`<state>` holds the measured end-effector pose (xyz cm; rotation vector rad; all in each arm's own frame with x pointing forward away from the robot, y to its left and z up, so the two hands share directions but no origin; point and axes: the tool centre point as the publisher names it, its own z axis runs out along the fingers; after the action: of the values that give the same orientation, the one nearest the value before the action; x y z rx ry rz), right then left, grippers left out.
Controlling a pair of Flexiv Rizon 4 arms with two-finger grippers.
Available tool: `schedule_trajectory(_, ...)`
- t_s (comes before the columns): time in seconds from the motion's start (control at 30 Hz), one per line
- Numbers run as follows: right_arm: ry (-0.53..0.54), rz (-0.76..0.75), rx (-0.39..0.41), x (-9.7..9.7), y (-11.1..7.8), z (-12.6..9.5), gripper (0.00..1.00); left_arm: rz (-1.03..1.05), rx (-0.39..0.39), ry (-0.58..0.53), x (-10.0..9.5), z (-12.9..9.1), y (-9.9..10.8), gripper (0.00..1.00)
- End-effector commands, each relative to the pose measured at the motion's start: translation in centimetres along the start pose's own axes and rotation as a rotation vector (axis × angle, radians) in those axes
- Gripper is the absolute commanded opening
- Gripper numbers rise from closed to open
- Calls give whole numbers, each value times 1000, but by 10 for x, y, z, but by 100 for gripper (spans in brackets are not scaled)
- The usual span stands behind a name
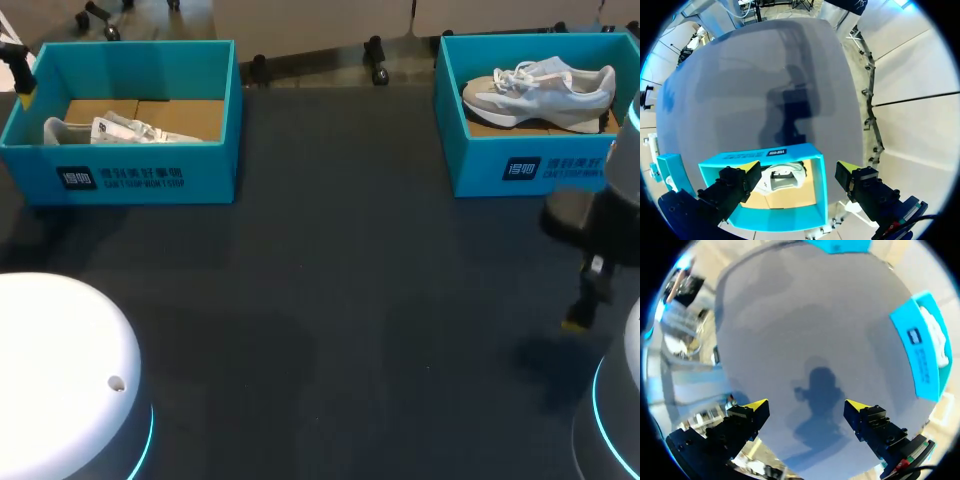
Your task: Take the shoe out of the shoebox, open the shoe tongue, remove and reinsert the insole, then place the shoe into the shoebox
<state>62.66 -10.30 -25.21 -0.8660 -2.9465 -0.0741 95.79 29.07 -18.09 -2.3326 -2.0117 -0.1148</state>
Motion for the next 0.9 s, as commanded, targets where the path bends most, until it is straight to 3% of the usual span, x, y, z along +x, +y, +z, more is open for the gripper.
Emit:
schedule_trajectory(0.03,21,165,32,-36,4,-16,100,0,-2,2,0,-1,-1,100)
schedule_trajectory(0.3,10,361,62,-95,3,-38,100,0,-2,2,0,-1,-1,100)
schedule_trajectory(0.53,19,449,76,-129,13,-46,100,0,-2,2,0,-1,-1,100)
schedule_trajectory(0.9,28,450,71,-131,14,-46,100,0,-2,2,0,-1,-1,100)
